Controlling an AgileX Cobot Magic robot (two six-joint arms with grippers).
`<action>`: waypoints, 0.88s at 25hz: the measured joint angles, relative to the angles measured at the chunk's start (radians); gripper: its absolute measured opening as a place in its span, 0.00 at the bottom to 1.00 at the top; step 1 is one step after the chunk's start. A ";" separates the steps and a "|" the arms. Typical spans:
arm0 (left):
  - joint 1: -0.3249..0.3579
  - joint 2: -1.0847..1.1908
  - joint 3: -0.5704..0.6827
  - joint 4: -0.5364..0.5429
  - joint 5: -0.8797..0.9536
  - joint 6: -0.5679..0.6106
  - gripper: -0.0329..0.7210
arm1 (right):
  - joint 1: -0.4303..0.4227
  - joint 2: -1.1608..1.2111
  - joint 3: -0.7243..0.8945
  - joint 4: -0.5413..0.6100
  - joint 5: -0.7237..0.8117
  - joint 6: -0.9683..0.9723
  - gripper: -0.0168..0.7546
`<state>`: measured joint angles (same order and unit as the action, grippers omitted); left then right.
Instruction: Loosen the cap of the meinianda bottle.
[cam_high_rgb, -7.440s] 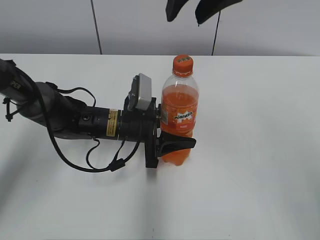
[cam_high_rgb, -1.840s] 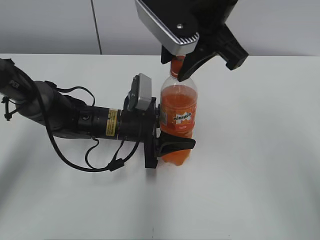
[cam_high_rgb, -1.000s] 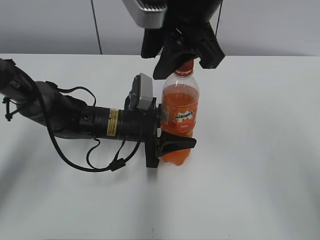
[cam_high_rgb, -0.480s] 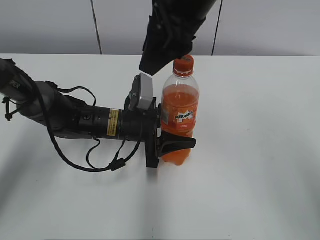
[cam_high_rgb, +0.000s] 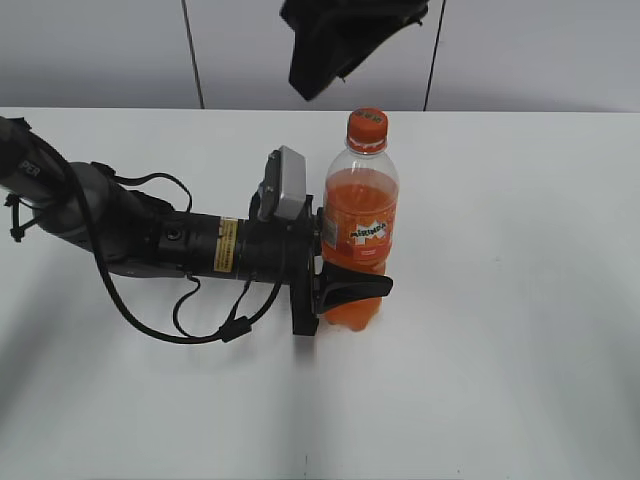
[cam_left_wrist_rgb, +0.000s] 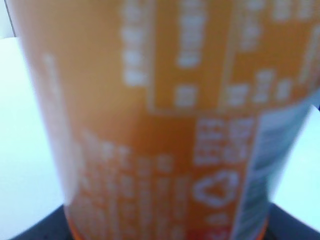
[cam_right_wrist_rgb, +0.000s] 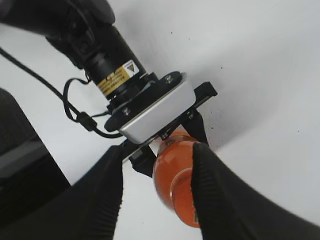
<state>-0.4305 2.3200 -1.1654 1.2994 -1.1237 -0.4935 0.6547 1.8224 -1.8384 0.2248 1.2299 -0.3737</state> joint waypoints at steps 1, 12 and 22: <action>0.000 0.000 0.000 0.000 0.000 0.000 0.55 | 0.000 0.000 -0.019 0.000 0.000 0.039 0.46; 0.000 -0.001 0.000 0.000 0.003 -0.002 0.55 | 0.000 -0.010 -0.064 -0.129 0.000 0.487 0.46; 0.000 -0.001 0.000 -0.001 0.004 -0.003 0.55 | 0.000 -0.046 -0.007 -0.171 0.000 0.664 0.46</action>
<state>-0.4305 2.3191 -1.1654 1.2987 -1.1199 -0.4962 0.6547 1.7768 -1.8450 0.0535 1.2296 0.2906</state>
